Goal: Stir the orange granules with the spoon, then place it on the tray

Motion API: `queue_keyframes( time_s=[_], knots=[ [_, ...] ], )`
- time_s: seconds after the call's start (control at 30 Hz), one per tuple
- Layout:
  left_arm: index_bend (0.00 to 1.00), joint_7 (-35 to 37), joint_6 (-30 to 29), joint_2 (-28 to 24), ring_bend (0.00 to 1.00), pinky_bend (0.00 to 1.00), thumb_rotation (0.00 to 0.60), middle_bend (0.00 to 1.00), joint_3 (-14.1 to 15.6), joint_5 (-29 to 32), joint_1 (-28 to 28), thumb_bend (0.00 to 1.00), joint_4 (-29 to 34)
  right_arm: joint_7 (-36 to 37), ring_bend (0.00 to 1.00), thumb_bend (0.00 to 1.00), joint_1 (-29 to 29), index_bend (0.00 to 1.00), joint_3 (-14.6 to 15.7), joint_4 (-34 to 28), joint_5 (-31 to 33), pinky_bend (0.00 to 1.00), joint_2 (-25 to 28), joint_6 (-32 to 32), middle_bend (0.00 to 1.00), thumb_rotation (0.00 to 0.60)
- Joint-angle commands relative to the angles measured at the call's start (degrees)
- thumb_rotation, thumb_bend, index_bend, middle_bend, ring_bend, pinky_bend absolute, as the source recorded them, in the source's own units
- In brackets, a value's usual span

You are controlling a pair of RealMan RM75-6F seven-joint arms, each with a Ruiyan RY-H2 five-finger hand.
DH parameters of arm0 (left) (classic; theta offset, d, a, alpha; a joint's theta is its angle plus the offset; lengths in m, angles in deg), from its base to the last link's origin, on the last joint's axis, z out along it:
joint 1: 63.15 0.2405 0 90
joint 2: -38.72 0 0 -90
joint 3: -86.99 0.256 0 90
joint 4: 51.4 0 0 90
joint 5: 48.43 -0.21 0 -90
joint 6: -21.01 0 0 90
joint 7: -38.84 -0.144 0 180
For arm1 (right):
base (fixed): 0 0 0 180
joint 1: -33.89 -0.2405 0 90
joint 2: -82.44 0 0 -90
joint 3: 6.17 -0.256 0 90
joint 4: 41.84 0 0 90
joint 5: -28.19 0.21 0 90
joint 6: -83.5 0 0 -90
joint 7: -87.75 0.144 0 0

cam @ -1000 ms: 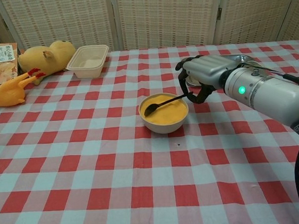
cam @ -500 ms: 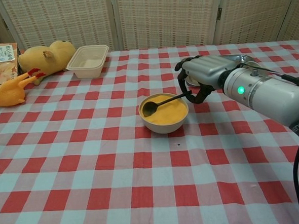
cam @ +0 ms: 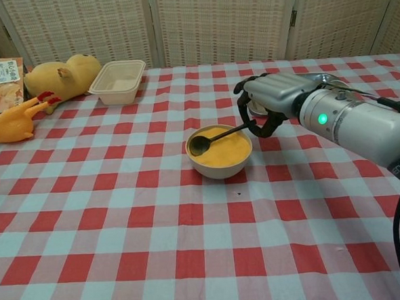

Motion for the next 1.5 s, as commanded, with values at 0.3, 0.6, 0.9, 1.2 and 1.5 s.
queue_keyframes(
  time_s=[0.3, 0.6, 0.9, 1.2, 1.5],
  knots=[
    [0.0, 0.1, -0.1, 0.0, 0.0, 0.12, 0.6, 0.0, 0.0, -0.1, 0.0, 0.45, -0.1, 0.9, 0.0, 0.4, 0.2, 0.68, -0.1, 0.4, -0.9, 0.0, -0.4, -0.8, 0.13, 0.6],
    [0.0, 0.3, -0.3, -0.1, 0.0, 0.12, 0.6, 0.0, 0.1, -0.4, 0.0, 0.45, -0.1, 1.4, 0.0, 0.4, 0.5, 0.85, -0.2, 0.8, -2.6, 0.02, -0.9, -2.7, 0.26, 0.6],
    [0.0, 0.2, -0.1, 0.0, 0.0, 0.12, 0.6, 0.0, 0.3, -0.6, -0.1, 0.46, -0.1, -1.1, 0.08, 0.39, 0.5, 0.99, 1.4, 1.7, -7.5, 0.08, -0.5, -5.6, 0.4, 0.6],
    [0.0, 0.5, 0.0, -0.2, 0.0, 0.12, 0.6, 0.0, 0.3, -0.6, -0.2, 0.46, -0.2, -6.3, 0.12, 0.4, -0.7, 1.0, 3.0, 9.3, -13.3, 0.1, -4.3, -9.6, 0.45, 0.6],
    [0.0, 0.4, 0.3, 0.0, 0.0, 0.12, 0.6, 0.0, 0.2, -0.3, -0.3, 0.46, -0.3, -0.9, 0.14, 0.4, 0.8, 1.0, 3.9, 11.0, -15.6, 0.11, -4.6, -8.8, 0.48, 0.6]
  ],
)
